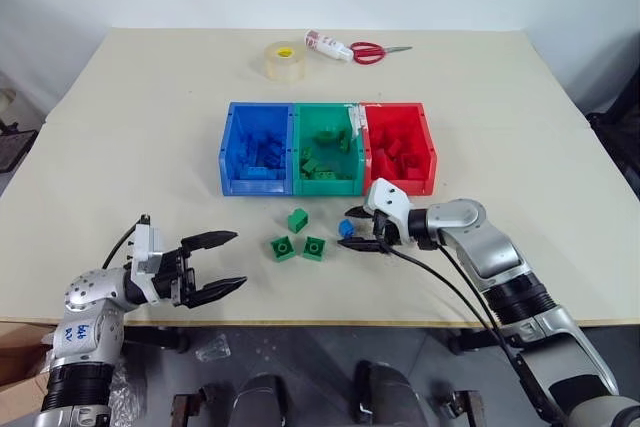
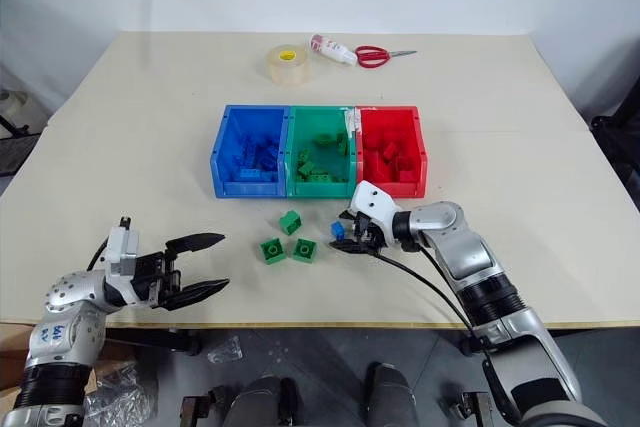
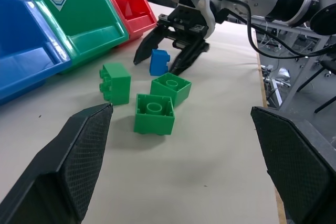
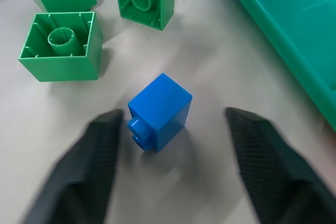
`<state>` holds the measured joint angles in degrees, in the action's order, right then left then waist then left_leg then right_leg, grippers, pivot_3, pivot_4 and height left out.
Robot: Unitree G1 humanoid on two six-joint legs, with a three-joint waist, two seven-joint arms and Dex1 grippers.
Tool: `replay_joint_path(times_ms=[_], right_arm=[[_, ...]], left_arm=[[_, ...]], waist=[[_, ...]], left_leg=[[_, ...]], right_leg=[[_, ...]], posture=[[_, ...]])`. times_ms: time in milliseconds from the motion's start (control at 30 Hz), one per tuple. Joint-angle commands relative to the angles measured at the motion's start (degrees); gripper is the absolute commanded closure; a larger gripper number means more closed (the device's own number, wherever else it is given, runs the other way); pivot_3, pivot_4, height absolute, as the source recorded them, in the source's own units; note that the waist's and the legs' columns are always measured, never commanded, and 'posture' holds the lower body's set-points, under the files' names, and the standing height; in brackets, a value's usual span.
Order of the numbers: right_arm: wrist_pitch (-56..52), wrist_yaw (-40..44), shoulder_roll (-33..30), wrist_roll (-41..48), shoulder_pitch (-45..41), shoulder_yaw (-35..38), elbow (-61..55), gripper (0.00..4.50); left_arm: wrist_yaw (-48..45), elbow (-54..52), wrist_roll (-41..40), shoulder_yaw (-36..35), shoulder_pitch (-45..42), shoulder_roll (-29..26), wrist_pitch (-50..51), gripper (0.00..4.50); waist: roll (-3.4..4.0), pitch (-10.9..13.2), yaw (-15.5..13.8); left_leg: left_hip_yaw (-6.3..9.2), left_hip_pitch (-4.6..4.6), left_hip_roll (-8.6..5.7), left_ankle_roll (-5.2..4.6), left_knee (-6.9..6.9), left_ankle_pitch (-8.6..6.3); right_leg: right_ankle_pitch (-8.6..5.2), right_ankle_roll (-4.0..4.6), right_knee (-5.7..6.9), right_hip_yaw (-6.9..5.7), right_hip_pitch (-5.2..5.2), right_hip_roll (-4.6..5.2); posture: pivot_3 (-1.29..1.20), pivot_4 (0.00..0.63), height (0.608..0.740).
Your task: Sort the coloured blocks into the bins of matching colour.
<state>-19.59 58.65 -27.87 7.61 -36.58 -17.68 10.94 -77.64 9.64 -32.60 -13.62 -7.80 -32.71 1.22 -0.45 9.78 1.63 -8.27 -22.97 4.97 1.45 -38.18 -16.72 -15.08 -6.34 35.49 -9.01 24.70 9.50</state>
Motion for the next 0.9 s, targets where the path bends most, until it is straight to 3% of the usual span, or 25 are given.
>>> replay_joint_path(times_ms=[33,133,400,733,900], right_arm=[[0.38,0.30,-0.32,1.00,-0.24,2.04,-4.32,2.79],[-0.99,-0.36,0.16,2.76,-0.88,3.93,-7.15,3.72],[-1.08,-1.86,5.53,3.99,-10.93,4.79,-4.74,3.72],[15.29,-6.16,20.47,-2.02,-28.06,2.88,23.24,3.72],[23.39,-13.79,25.82,-4.52,-34.70,5.37,36.91,2.12]], left_arm=[[0.02,-1.53,-1.51,-1.63,0.60,-0.97,-0.01,0.00],[0.09,-0.99,-1.41,-1.27,-0.09,-0.87,0.02,0.00],[-0.16,-0.03,-1.04,-0.35,-1.70,-0.41,-0.08,0.00],[-0.28,-0.81,-1.07,-0.17,-1.14,-0.17,-0.52,0.00],[0.19,-1.70,-1.15,-0.12,-0.66,0.13,-0.65,0.00]], waist=[[0.00,0.00,0.01],[0.00,0.00,0.00],[0.01,0.00,0.29],[0.03,0.02,0.60],[0.03,0.02,1.46]], left_leg=[[0.00,0.00,0.00,0.00,0.00,0.00],[0.00,0.00,0.00,0.00,0.01,0.00],[-0.01,0.00,0.01,0.00,0.04,0.00],[-0.03,-0.02,0.01,0.02,0.06,0.01],[-0.03,-0.02,0.03,0.06,0.11,0.04]], right_leg=[[0.00,0.00,0.00,0.00,0.00,0.00],[0.00,0.00,0.00,0.00,0.01,0.00],[0.00,0.01,0.04,0.01,0.06,-0.01],[-0.01,0.01,0.05,0.01,0.08,-0.02],[-0.02,0.03,0.09,0.00,0.13,-0.04]], posture=[[0.00,0.150,0.740],[0.00,0.150,0.740],[0.00,0.150,0.740],[0.00,0.150,0.740],[0.00,0.150,0.740]])
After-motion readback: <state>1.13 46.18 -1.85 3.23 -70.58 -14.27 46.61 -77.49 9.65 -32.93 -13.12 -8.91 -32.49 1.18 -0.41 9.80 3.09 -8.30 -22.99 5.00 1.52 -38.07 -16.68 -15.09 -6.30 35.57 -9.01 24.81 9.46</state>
